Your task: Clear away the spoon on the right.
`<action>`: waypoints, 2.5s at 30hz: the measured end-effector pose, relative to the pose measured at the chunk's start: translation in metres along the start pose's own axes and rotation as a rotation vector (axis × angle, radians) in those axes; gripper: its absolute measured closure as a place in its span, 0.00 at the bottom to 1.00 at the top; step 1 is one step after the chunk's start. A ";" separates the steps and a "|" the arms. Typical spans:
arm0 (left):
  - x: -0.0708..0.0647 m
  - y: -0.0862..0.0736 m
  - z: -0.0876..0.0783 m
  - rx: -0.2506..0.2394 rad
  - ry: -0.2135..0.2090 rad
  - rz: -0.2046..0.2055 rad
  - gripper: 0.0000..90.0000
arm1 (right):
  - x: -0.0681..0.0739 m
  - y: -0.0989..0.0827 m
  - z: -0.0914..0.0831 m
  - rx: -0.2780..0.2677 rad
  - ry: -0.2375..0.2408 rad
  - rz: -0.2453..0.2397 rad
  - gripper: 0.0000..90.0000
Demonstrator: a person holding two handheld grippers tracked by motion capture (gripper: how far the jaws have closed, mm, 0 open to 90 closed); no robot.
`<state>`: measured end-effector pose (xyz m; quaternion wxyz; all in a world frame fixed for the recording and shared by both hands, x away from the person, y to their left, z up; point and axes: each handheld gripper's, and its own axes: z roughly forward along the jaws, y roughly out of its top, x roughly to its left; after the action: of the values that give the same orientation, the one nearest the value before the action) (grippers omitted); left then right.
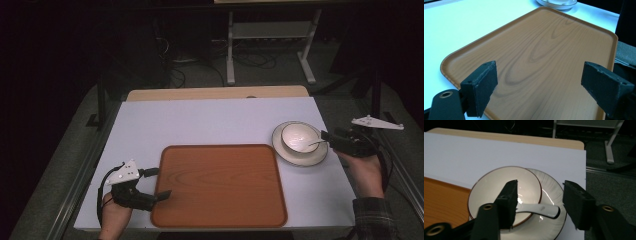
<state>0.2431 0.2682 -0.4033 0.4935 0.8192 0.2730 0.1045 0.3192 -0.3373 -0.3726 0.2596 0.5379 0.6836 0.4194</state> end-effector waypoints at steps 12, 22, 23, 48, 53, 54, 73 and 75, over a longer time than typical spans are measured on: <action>0.000 0.000 0.000 0.004 -0.003 0.005 0.15 | -0.008 -0.026 0.015 0.012 -0.036 0.091 0.37; -0.001 0.000 0.001 0.006 -0.006 0.007 0.15 | -0.009 -0.031 0.032 0.034 0.024 0.100 0.38; -0.001 0.000 0.001 0.006 -0.006 0.007 0.15 | -0.008 -0.031 0.034 0.035 0.028 0.102 0.38; -0.001 0.000 0.000 0.006 -0.004 0.007 0.15 | -0.004 -0.026 0.033 -0.023 0.089 0.134 0.70; -0.001 0.000 0.001 0.006 -0.004 0.007 0.15 | 0.000 -0.020 0.028 -0.055 0.099 0.113 0.77; -0.001 0.000 0.001 0.006 -0.004 0.006 0.15 | 0.002 -0.019 0.028 -0.059 0.102 0.110 0.78; -0.001 0.000 0.000 0.007 -0.003 0.008 0.15 | 0.016 -0.002 0.021 -0.098 0.140 0.031 0.92; -0.001 0.000 0.000 0.006 -0.002 0.007 0.15 | 0.017 0.001 0.019 -0.106 0.136 0.021 0.92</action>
<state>0.2425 0.2675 -0.4034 0.4908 0.8218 0.2699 0.1045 0.3302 -0.3158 -0.3803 0.2361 0.5007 0.6709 0.4933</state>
